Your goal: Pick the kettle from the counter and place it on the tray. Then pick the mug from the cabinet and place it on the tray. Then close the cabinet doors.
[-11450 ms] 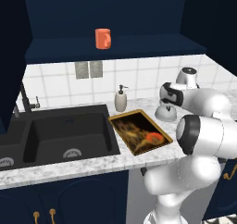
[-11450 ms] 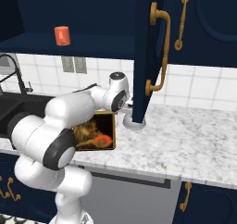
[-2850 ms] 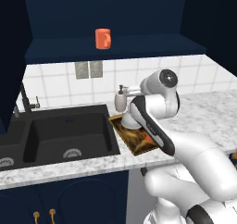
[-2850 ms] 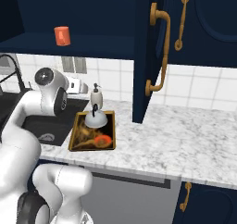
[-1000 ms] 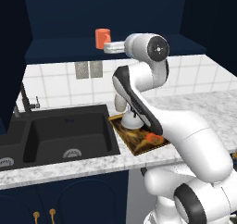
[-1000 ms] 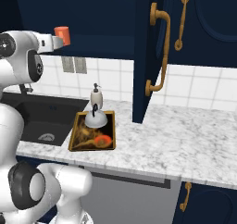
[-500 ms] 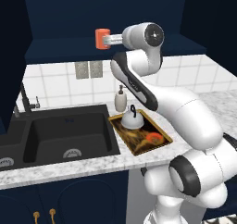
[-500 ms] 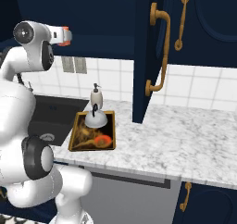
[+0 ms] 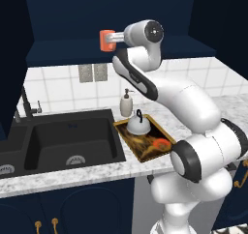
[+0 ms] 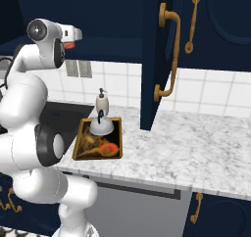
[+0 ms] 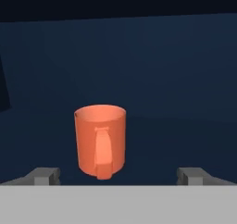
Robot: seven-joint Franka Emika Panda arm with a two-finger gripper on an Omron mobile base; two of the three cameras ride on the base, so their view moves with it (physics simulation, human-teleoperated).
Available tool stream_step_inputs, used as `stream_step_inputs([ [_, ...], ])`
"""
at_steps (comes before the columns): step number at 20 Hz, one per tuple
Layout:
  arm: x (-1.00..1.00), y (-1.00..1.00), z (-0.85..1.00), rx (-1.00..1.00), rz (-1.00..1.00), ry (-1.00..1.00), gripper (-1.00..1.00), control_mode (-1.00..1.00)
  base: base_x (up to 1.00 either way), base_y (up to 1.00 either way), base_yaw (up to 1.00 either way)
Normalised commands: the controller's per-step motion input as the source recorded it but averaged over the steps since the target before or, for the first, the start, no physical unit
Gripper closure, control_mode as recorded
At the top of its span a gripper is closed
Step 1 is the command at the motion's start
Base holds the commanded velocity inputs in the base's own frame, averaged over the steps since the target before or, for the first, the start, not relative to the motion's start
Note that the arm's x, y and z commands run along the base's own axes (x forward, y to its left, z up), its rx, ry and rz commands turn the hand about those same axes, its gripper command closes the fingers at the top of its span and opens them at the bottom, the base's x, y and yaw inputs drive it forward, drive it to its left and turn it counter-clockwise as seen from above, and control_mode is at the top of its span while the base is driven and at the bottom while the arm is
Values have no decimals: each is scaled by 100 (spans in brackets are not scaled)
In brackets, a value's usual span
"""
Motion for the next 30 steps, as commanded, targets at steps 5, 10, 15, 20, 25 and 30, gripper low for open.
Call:
stream_step_inputs([
  [5, 36, 24, 0, 0, 0, 6, -100, -100, 0, 0, 0],
  [10, 31, 13, -3, 0, 1, 4, -100, -100, 0, 0, 0],
  [15, 23, 0, -21, 0, 5, 0, -100, -100, 0, 0, 0],
  [20, 23, 0, -20, 0, 5, 0, -100, -100, 0, 0, 0],
  [25, 21, 3, -12, 0, 3, 0, -100, -100, 0, 0, 0],
  [30, 8, 10, -8, 0, 1, 1, 100, -100, 0, 0, 0],
])
